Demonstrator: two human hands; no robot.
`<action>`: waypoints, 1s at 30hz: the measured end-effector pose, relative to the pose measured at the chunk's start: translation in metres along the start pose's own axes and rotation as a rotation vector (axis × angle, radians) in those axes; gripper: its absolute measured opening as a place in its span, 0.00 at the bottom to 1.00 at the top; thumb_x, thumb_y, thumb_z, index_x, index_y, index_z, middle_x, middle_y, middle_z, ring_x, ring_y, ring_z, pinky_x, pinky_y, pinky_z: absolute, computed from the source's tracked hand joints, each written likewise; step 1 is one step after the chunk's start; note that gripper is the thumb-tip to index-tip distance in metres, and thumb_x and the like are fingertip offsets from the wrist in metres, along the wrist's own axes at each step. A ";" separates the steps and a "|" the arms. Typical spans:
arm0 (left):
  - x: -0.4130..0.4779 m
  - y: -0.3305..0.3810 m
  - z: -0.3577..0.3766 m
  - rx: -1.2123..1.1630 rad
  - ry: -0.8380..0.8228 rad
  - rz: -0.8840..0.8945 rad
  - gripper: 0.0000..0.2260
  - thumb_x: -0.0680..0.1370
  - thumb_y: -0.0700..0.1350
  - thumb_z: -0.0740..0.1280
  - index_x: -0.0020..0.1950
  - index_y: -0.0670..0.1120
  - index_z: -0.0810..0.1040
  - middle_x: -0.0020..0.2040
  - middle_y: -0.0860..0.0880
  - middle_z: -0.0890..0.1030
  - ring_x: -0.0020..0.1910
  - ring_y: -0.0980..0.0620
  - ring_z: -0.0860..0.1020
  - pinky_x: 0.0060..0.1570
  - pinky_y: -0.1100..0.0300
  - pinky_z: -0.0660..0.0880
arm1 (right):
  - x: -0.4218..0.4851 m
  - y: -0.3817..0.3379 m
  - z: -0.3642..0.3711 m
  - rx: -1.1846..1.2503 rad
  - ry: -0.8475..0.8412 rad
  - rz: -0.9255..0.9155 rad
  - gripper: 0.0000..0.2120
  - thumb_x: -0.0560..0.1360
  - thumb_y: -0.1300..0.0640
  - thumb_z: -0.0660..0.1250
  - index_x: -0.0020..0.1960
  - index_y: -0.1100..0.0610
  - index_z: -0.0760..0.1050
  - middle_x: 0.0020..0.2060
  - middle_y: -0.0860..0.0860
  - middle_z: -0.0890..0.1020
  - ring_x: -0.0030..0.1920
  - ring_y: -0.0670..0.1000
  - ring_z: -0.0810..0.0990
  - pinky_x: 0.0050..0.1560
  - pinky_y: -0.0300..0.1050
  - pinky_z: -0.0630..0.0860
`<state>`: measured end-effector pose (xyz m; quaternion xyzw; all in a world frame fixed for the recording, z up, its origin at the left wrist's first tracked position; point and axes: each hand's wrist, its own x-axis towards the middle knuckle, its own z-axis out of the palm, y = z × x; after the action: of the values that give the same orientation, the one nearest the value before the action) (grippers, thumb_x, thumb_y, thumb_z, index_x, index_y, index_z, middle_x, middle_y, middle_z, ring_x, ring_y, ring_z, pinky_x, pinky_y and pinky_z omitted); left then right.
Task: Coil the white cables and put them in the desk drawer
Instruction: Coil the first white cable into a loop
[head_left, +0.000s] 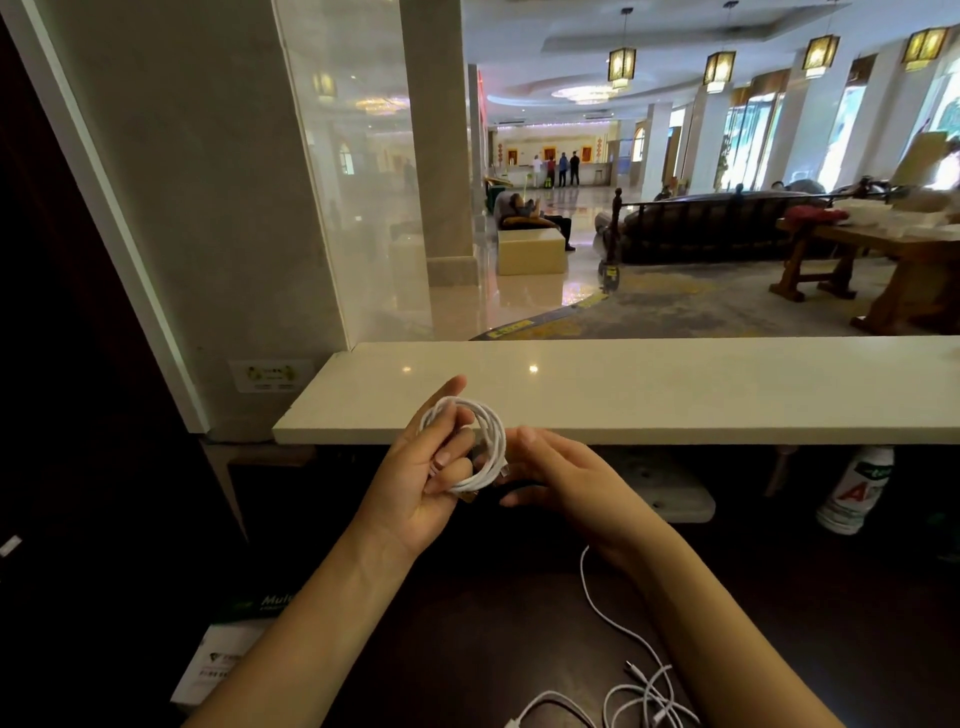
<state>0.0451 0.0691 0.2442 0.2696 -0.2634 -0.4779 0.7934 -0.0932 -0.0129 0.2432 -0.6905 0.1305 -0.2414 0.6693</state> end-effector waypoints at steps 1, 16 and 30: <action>0.000 -0.002 -0.002 0.023 -0.012 -0.013 0.12 0.73 0.43 0.62 0.52 0.47 0.82 0.33 0.48 0.68 0.18 0.59 0.64 0.18 0.73 0.64 | 0.002 -0.002 0.000 -0.019 -0.014 0.025 0.14 0.79 0.50 0.58 0.56 0.55 0.79 0.48 0.53 0.84 0.48 0.50 0.82 0.50 0.44 0.80; -0.002 -0.045 -0.090 0.303 0.378 -0.236 0.07 0.76 0.35 0.62 0.51 0.43 0.78 0.33 0.48 0.81 0.27 0.53 0.78 0.31 0.61 0.79 | 0.037 0.097 -0.006 0.221 0.137 0.482 0.07 0.75 0.60 0.64 0.40 0.57 0.77 0.32 0.49 0.79 0.33 0.45 0.77 0.36 0.37 0.75; -0.044 -0.129 -0.204 0.596 0.710 -0.668 0.16 0.78 0.32 0.56 0.66 0.37 0.70 0.50 0.42 0.76 0.45 0.49 0.75 0.48 0.56 0.73 | 0.019 0.251 0.027 -0.289 0.020 0.862 0.11 0.75 0.65 0.61 0.36 0.53 0.71 0.33 0.49 0.75 0.32 0.44 0.74 0.32 0.34 0.74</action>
<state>0.0858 0.0937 0.0032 0.6946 -0.0044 -0.4879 0.5287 -0.0270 -0.0166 -0.0015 -0.6571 0.4446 0.0734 0.6043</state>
